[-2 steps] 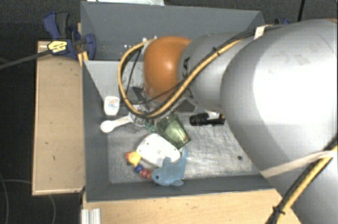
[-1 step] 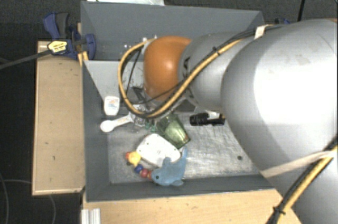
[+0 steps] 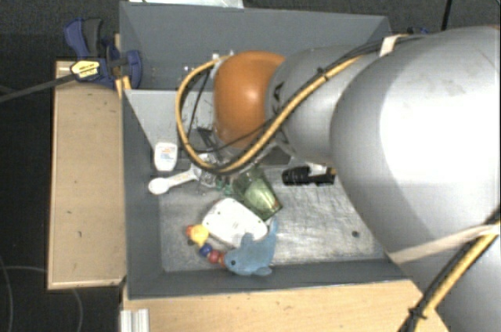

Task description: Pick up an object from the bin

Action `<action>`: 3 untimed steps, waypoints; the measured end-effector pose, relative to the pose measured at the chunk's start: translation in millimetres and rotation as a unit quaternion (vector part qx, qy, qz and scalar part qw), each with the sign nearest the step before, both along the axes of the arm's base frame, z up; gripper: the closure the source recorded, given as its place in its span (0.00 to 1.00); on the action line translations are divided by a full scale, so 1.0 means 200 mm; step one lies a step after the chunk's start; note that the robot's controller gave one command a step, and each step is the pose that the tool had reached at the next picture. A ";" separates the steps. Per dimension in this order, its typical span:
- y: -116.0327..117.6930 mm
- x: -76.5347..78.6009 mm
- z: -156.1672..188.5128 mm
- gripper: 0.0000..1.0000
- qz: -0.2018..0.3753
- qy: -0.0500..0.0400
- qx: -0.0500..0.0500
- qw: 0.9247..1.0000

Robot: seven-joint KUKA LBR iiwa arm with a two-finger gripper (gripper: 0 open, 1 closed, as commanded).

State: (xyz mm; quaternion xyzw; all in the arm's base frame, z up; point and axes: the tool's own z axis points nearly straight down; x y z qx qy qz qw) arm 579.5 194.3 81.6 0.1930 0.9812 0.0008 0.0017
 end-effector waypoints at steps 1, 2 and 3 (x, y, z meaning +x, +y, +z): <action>0.00 0.00 0.06 1.00 0.000 0.001 0.000 1.000; 0.00 0.00 0.13 1.00 0.000 0.002 0.000 1.000; 0.00 0.00 0.20 1.00 0.000 0.002 0.000 1.000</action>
Offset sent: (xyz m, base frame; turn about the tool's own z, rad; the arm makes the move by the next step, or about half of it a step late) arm -0.0001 -0.0001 0.0614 0.0000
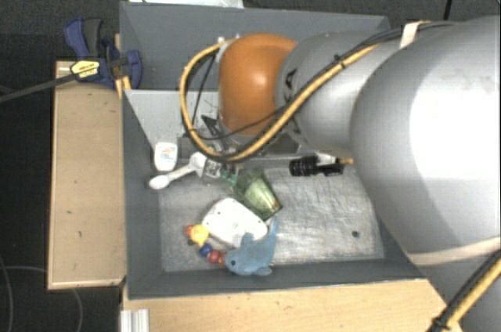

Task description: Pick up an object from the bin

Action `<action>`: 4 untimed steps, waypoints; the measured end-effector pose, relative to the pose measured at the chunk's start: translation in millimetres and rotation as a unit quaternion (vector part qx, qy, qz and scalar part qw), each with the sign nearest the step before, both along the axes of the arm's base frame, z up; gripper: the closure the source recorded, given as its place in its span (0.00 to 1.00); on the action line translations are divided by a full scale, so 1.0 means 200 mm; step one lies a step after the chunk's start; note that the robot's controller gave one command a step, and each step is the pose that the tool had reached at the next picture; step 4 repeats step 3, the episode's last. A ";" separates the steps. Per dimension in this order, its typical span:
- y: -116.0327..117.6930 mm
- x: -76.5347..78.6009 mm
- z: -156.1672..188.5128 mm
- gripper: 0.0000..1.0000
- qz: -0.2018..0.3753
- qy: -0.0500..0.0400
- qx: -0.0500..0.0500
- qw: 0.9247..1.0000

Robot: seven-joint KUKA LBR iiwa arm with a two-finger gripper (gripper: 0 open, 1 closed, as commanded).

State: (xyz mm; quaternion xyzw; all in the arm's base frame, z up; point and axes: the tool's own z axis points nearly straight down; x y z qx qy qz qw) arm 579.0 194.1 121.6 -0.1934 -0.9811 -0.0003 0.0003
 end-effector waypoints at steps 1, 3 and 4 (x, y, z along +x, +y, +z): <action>0.00 0.00 0.09 1.00 0.000 0.002 -0.001 1.000; 0.00 0.01 0.25 1.00 0.001 -0.002 0.001 1.000; 0.00 0.01 0.25 1.00 0.001 -0.002 0.001 1.000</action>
Offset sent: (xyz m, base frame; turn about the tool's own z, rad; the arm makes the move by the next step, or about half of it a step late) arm 0.0000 -0.0002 0.0641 0.0000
